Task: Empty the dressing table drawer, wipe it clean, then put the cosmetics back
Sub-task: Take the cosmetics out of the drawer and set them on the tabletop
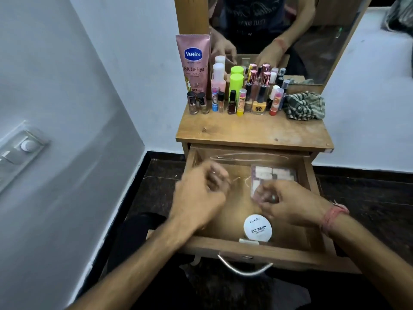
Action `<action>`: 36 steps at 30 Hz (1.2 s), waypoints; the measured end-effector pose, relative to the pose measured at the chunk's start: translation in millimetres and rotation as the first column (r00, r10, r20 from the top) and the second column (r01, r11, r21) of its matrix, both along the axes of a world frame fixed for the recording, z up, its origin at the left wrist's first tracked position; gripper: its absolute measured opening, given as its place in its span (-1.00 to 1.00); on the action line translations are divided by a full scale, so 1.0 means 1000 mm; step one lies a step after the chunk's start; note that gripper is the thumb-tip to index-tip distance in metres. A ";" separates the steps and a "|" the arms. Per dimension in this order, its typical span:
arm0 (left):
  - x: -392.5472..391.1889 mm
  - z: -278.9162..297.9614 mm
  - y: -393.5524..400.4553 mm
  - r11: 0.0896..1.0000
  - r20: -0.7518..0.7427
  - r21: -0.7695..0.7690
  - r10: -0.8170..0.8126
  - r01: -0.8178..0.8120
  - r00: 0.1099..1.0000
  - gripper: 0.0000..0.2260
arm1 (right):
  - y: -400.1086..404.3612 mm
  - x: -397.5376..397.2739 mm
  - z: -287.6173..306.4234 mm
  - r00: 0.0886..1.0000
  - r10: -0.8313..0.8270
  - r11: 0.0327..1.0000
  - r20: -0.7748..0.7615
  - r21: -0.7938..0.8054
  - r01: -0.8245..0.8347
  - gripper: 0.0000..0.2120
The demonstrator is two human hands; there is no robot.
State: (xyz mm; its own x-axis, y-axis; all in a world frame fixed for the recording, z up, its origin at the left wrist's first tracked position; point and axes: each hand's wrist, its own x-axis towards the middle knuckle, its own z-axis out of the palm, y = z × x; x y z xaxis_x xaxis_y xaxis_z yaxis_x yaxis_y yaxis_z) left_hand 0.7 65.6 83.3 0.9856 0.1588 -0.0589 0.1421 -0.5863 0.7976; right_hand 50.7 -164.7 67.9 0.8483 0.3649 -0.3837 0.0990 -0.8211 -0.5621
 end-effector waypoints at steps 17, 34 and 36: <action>-0.007 -0.016 -0.009 0.988 -0.319 0.018 -0.137 0.150 0.938 -0.88 | 0.019 -0.032 -0.002 0.814 -0.444 0.731 -0.376 0.374 0.571 -0.95; 0.058 0.031 0.047 0.940 0.226 -0.265 0.279 -0.217 0.933 -0.17 | 0.138 0.061 0.061 0.895 -0.369 0.428 -0.250 0.809 0.403 -0.63; 0.063 0.028 0.050 0.939 0.214 -0.262 0.283 -0.224 0.935 -0.14 | 0.145 0.066 0.058 0.898 -0.360 0.420 -0.252 0.816 0.398 -0.59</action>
State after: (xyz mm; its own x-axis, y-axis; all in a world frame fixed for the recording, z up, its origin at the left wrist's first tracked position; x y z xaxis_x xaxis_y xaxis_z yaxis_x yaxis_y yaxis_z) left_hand 63.6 115.3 111.2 0.9020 0.4166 0.1136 0.0453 -0.3530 0.9345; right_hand 116.6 -20.1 125.9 0.9790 0.1674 -0.1160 -0.1320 0.0879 -0.9873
